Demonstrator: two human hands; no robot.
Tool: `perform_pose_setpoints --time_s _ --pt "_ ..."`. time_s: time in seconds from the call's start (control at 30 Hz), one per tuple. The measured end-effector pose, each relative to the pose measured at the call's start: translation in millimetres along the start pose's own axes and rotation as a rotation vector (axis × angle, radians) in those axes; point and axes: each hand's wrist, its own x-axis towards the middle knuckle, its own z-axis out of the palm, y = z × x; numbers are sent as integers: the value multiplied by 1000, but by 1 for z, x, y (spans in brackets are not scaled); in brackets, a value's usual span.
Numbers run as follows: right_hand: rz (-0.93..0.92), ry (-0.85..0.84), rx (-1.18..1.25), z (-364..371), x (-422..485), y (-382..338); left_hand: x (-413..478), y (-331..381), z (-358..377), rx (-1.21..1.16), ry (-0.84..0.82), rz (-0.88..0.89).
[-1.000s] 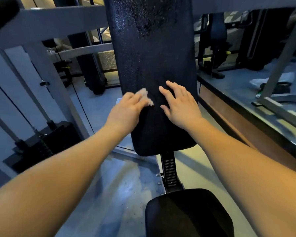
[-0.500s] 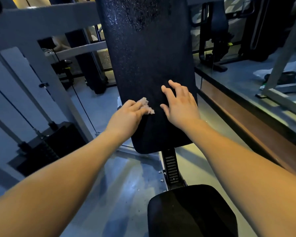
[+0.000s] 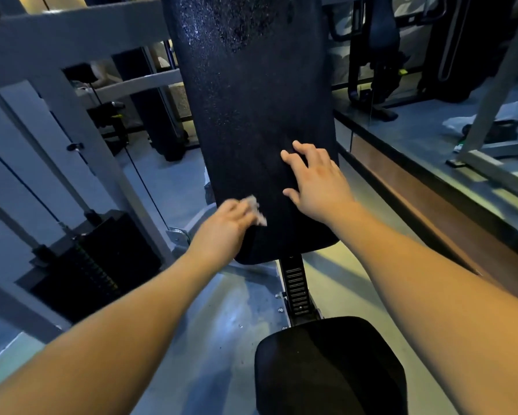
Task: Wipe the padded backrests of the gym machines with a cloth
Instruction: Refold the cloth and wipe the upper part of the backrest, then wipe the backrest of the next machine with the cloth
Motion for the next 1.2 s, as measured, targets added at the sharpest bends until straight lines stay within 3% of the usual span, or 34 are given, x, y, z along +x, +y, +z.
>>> perform_pose_setpoints --time_s 0.07,0.2,0.27,0.37,0.5,0.6,0.67,0.8,0.87,0.97,1.1,1.2 --pt "39 33 -49 1 -8 3 3 0 -7 4 -49 57" --pt "114 56 -68 10 -17 8 92 -13 -42 13 188 17" --pt "115 70 -61 14 -16 10 127 -14 -45 53 216 -41" --pt "118 95 -37 19 -15 9 124 -4 -25 117 151 -137" --pt "100 82 -34 19 -18 13 59 17 5 66 67 -22" --pt "100 -2 21 11 -21 12 31 26 9 4 -108 -8" --pt "104 -50 104 4 -27 12 31 31 -2 -170 -188 -91" --pt "120 5 415 1 -51 9 41 41 -25 -557 -87 -684" --pt "136 8 594 6 -64 1 43 48 -30 -713 -56 -894" --pt "124 -23 788 12 -70 -16 46 58 -36 -944 -46 -1007" --pt "156 56 854 10 -61 -27 57 68 -55 -1414 -43 -1003" --pt "174 167 802 5 -49 -25 69 62 -70 -1496 -100 -1023"
